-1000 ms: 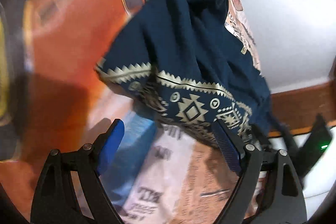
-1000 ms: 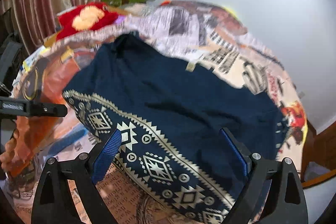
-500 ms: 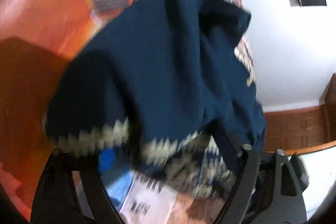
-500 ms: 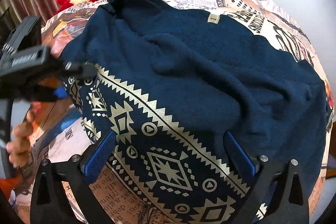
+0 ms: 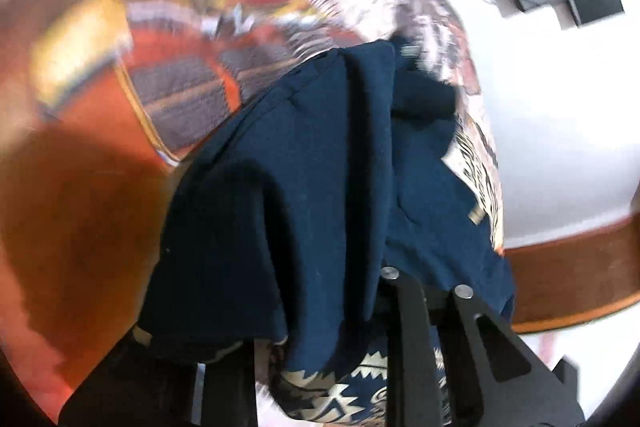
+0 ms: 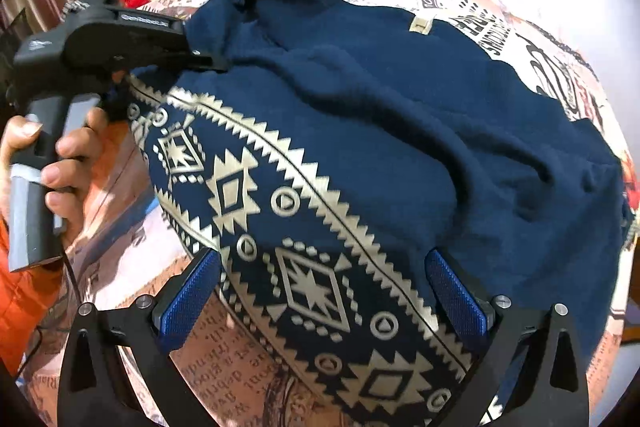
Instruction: Fold large clothes
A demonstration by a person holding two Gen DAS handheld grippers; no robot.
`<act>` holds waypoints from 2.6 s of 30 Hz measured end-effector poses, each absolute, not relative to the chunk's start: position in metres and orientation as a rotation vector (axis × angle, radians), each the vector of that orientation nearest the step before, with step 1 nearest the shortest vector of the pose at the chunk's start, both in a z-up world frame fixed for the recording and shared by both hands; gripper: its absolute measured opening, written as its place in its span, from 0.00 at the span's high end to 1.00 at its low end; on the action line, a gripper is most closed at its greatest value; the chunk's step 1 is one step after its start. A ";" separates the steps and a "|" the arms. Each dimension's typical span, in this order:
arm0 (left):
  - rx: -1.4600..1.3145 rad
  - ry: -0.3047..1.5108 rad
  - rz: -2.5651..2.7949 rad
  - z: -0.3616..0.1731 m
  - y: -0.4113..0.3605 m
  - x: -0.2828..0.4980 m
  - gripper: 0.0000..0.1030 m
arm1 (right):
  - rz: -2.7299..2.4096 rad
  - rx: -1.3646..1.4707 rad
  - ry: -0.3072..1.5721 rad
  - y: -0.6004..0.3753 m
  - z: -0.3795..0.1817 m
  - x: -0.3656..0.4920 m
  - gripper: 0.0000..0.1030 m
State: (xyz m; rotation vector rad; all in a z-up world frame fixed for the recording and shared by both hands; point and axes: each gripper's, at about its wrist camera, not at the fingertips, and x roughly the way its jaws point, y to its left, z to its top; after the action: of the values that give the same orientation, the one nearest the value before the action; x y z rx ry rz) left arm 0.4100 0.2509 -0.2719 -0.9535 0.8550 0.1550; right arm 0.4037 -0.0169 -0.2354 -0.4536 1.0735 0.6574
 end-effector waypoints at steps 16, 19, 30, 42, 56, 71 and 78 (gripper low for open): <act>-0.731 0.770 0.314 -0.216 0.235 0.314 0.82 | 0.705 -0.274 1.094 0.010 -0.208 0.392 0.01; -0.625 0.761 0.304 -0.209 0.223 0.323 0.82 | 0.709 -0.335 1.117 0.030 -0.230 0.385 0.01; -0.370 0.697 0.172 -0.155 0.149 0.359 0.83 | 0.739 -0.320 1.171 0.010 -0.234 0.388 0.00; -0.112 0.701 -0.072 -0.134 0.007 0.400 0.84 | 0.490 -0.187 1.016 -0.169 -0.149 0.369 0.01; 0.125 0.997 -0.149 -0.227 -0.022 0.373 0.84 | 0.425 -0.086 0.971 -0.238 -0.127 0.344 0.01; -0.048 1.004 -0.277 -0.179 0.014 0.329 0.42 | 0.460 -0.021 0.959 -0.225 -0.119 0.348 0.01; -0.234 0.916 -0.195 -0.137 0.091 0.311 0.42 | 0.528 -0.011 0.939 -0.196 -0.107 0.358 0.01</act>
State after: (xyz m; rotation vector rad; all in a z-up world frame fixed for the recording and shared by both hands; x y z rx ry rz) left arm 0.3112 0.0908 -0.1375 -0.2339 0.9164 -0.1950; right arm 0.3575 -0.1959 -0.1069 -0.0105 0.9391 0.5284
